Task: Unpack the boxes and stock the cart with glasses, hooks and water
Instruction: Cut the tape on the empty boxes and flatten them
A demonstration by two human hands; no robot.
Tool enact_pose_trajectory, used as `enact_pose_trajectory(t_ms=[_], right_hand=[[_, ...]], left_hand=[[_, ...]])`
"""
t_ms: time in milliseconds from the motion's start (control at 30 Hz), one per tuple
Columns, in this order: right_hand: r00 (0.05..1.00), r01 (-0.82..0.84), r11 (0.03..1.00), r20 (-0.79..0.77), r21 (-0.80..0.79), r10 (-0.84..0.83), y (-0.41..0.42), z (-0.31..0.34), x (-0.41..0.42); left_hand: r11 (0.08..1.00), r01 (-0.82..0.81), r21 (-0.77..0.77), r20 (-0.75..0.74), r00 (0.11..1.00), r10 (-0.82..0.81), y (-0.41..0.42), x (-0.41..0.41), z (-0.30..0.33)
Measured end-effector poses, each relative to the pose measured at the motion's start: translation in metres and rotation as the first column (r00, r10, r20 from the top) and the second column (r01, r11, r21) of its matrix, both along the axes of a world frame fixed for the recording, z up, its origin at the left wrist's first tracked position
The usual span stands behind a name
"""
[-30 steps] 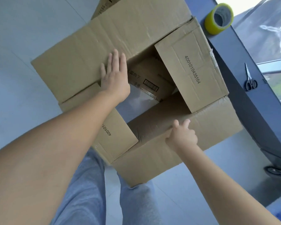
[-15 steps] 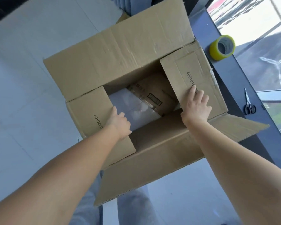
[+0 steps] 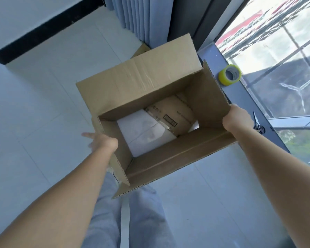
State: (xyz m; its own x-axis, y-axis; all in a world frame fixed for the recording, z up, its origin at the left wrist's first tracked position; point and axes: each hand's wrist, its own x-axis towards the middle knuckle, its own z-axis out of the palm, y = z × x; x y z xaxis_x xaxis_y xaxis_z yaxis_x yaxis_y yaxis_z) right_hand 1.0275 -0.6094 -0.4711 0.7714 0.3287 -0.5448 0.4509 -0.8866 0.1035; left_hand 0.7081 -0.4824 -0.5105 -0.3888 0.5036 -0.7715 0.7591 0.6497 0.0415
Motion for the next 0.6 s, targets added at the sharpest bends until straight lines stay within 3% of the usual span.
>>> enact_pose_trajectory(t_ms=[67, 133, 367, 500, 600], right_hand=[[0.998, 0.069, 0.997, -0.002, 0.033, -0.069, -0.006, 0.005, 0.007], [0.995, 0.101, 0.994, 0.006, 0.049, -0.101, -0.011, 0.01, 0.012], [0.976, 0.215, 0.965, 0.001, 0.148, -0.218, -0.021, 0.034, 0.006], [0.889, 0.441, 0.846, -0.014, 0.299, -0.459, -0.027, 0.058, 0.004], [0.832, 0.523, 0.79, 0.011, 0.319, -0.555, -0.029, 0.081, -0.004]], left_hand=[[0.982, -0.172, -0.081, 0.11, 0.977, 0.18, 0.005, -0.017, -0.002], [0.984, -0.09, -0.152, 0.145, 0.983, 0.113, 0.009, -0.029, 0.001], [0.993, -0.015, -0.119, 0.224, 0.974, 0.042, 0.015, -0.063, 0.022], [0.99, 0.093, -0.11, 0.256, 0.965, -0.062, 0.031, -0.088, 0.038], [0.968, 0.213, -0.136, 0.264, 0.949, -0.171, 0.04, -0.095, 0.053]])
